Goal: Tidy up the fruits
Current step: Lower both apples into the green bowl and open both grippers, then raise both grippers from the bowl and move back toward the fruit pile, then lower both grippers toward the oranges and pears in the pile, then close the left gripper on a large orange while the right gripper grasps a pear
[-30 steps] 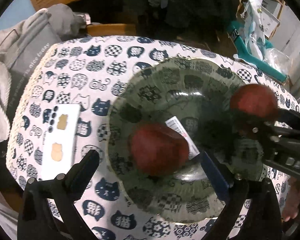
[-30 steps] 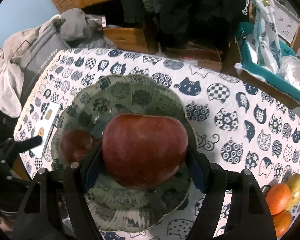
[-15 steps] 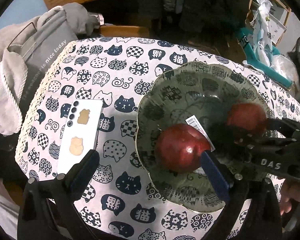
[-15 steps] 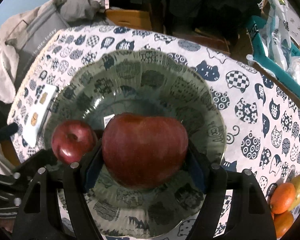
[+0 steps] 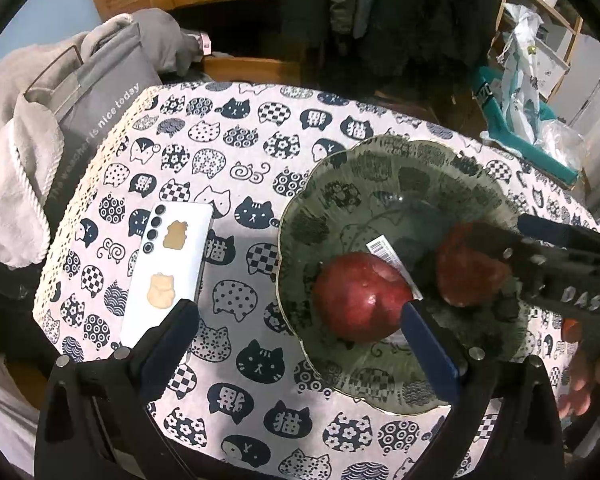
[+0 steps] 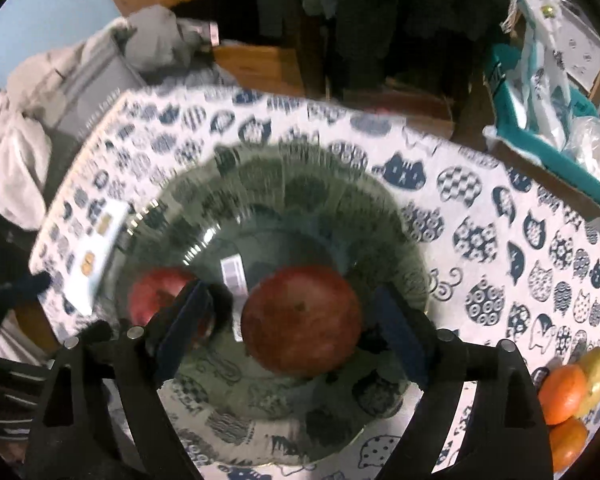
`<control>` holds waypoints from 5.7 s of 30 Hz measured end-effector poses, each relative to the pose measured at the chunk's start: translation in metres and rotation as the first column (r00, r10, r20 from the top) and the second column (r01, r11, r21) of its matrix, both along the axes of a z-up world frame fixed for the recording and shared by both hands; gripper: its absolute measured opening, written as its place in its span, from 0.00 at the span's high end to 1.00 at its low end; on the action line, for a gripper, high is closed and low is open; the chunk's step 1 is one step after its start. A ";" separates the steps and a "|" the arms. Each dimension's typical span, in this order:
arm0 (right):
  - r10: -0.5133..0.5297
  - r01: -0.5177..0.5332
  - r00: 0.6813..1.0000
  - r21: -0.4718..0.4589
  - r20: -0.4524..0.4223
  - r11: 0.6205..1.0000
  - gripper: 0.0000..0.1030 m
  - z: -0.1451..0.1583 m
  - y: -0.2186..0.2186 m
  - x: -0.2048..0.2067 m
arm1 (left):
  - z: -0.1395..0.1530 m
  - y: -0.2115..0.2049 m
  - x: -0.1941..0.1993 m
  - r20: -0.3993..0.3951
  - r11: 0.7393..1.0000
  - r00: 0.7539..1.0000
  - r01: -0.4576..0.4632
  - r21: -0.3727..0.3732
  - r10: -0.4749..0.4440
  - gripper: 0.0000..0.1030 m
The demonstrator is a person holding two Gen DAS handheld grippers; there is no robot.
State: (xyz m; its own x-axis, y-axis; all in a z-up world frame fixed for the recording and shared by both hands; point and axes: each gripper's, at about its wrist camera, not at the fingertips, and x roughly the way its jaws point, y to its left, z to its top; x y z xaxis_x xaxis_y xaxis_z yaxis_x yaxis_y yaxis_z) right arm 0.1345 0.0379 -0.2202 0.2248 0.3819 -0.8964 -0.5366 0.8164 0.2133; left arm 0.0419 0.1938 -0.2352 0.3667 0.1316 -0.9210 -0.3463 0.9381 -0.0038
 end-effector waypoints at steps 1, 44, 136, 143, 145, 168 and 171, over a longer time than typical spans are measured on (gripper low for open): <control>-0.006 0.006 1.000 0.007 0.008 1.000 0.16 0.006 -0.002 0.000 | 0.002 -0.001 0.000 0.005 1.000 1.000 0.001 0.005 -0.001 0.01; -0.235 0.157 0.835 0.193 0.498 0.969 0.12 0.219 -0.184 -0.112 | 0.182 -0.121 -0.044 0.411 0.972 0.881 0.212 0.103 -0.236 0.01; -0.561 0.560 0.827 -0.148 0.040 0.815 0.12 0.006 -0.417 -0.068 | -0.035 -0.412 0.062 -0.043 0.720 0.719 0.690 -0.081 -0.694 0.14; -0.559 0.557 0.829 -0.151 0.032 0.817 0.12 0.003 -0.415 -0.065 | -0.043 -0.412 0.066 -0.032 0.722 0.726 0.677 -0.145 -0.687 0.21; -0.555 0.553 0.831 -0.155 0.030 0.819 0.12 0.001 -0.414 -0.065 | -0.043 -0.414 0.066 -0.025 0.722 0.727 0.676 -0.145 -0.686 0.23; -0.480 0.470 0.875 -0.128 -0.067 0.873 0.12 -0.018 -0.383 -0.049 | -0.010 -0.361 0.049 0.026 0.759 0.767 0.639 -0.123 -0.641 0.36; -0.456 0.443 0.886 -0.143 -0.079 0.885 0.12 -0.026 -0.373 -0.045 | -0.011 -0.346 0.049 0.021 0.781 0.788 0.613 -0.122 -0.615 0.36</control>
